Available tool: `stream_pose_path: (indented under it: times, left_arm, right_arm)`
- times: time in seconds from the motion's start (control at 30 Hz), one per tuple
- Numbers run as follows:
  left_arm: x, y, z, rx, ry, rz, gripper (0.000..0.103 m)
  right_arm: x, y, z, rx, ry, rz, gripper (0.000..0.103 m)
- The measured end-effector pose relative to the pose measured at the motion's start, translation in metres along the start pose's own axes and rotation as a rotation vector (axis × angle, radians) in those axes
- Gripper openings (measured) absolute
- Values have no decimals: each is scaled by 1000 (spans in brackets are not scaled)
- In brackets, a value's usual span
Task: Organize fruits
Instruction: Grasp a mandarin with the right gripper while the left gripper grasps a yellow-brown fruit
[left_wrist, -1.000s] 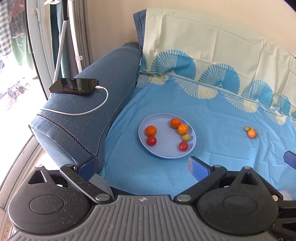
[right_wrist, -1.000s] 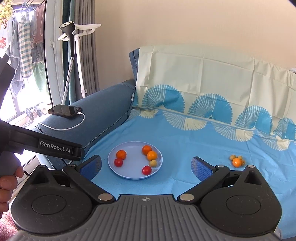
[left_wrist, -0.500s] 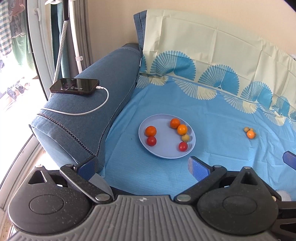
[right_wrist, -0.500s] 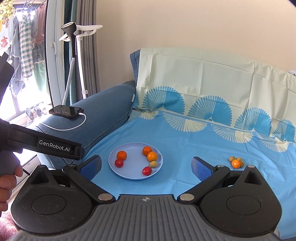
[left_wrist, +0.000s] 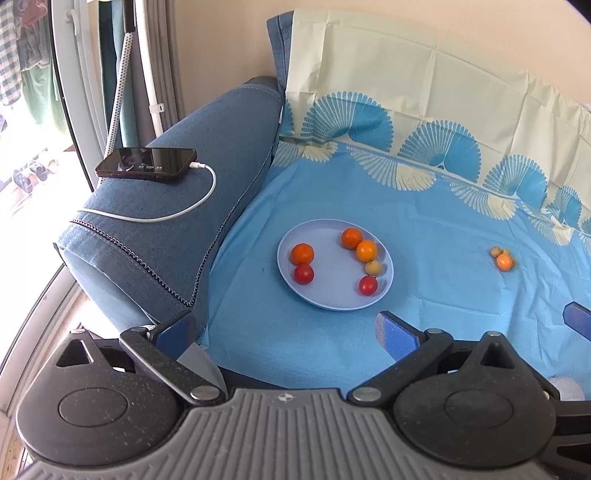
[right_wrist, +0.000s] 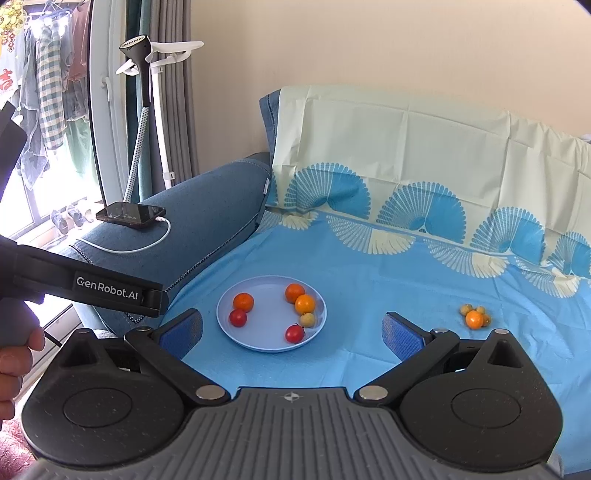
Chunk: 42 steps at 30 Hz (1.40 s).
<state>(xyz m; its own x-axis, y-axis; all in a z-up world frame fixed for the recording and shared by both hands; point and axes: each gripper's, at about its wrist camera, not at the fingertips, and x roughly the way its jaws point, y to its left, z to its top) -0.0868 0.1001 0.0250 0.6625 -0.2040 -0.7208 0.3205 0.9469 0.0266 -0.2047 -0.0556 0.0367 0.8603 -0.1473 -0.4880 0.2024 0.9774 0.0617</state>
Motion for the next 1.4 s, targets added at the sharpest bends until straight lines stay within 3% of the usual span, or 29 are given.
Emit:
stream_pose_path:
  times: [0.57, 0.87, 1.07, 1.27, 1.4]
  left_arm:
    - [45, -12, 8, 28, 97, 29, 103]
    - [81, -32, 22, 59, 161, 43, 103]
    - [111, -56, 36, 92, 203, 48, 103]
    - [142, -90, 54, 125, 231, 41, 103]
    - [160, -110, 66, 132, 250, 37, 103]
  right_arm:
    - [38, -19, -8, 42, 96, 22, 102]
    - [73, -49, -15, 113, 159, -1, 102]
    - [105, -96, -22, 194, 174, -115, 102]
    - [150, -173, -26, 278, 139, -316, 102]
    - [199, -229, -31, 343, 125, -400, 99]
